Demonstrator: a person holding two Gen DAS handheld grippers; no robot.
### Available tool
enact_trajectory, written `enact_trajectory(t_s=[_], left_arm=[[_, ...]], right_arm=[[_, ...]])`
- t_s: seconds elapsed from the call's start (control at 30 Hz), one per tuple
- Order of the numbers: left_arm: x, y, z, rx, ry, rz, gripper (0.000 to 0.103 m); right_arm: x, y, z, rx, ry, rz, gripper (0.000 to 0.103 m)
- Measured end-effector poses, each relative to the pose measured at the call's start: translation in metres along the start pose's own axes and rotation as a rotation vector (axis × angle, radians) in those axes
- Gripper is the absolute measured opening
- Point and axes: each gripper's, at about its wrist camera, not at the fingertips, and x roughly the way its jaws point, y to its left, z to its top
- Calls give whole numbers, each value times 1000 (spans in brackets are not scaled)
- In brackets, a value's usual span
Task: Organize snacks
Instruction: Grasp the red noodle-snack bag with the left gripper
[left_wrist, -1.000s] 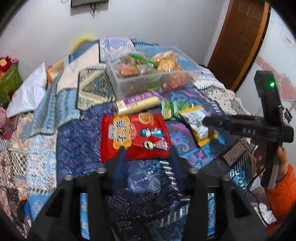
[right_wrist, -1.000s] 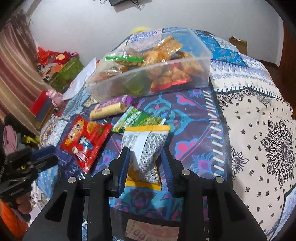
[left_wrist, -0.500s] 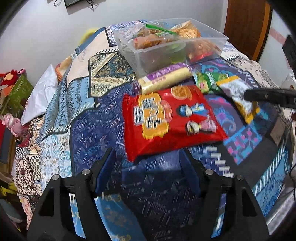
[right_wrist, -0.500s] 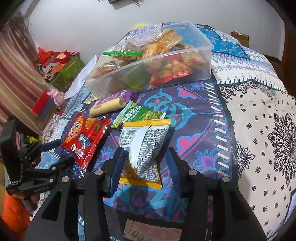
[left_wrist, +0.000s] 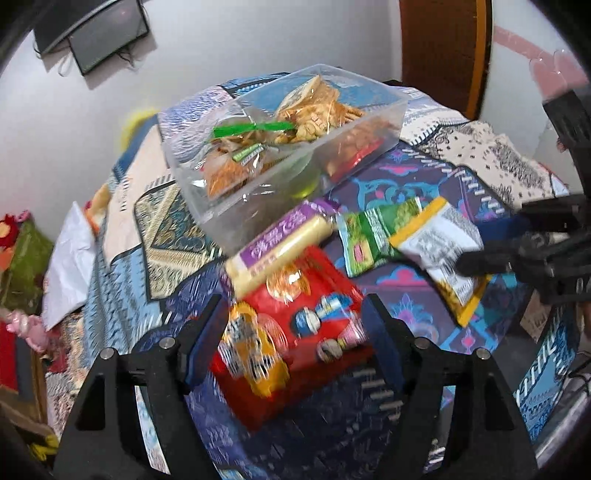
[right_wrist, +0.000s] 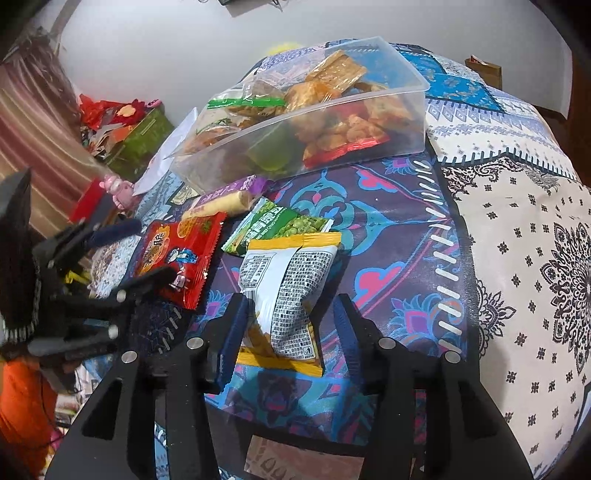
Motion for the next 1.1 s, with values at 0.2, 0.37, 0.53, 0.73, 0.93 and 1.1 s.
enact_trajectory(t_s=[0.2, 0.37, 0.53, 0.73, 0.93, 1.1], left_arm=[[24, 23, 15, -42, 70, -163, 74], [25, 31, 4, -95, 111, -295, 74], [9, 29, -14, -90, 125, -315, 74], [6, 20, -31, -39, 152, -144, 74], [8, 9, -15, 9, 106, -48, 74], [23, 8, 9, 49, 106, -91, 80]], right_arm=[[1, 5, -2, -20, 10, 1, 45], [1, 4, -3, -20, 10, 1, 45], [1, 4, -4, -21, 13, -3, 45], [1, 10, -7, -34, 14, -4, 45], [2, 7, -6, -23, 18, 3, 46], [3, 7, -5, -28, 21, 2, 46]])
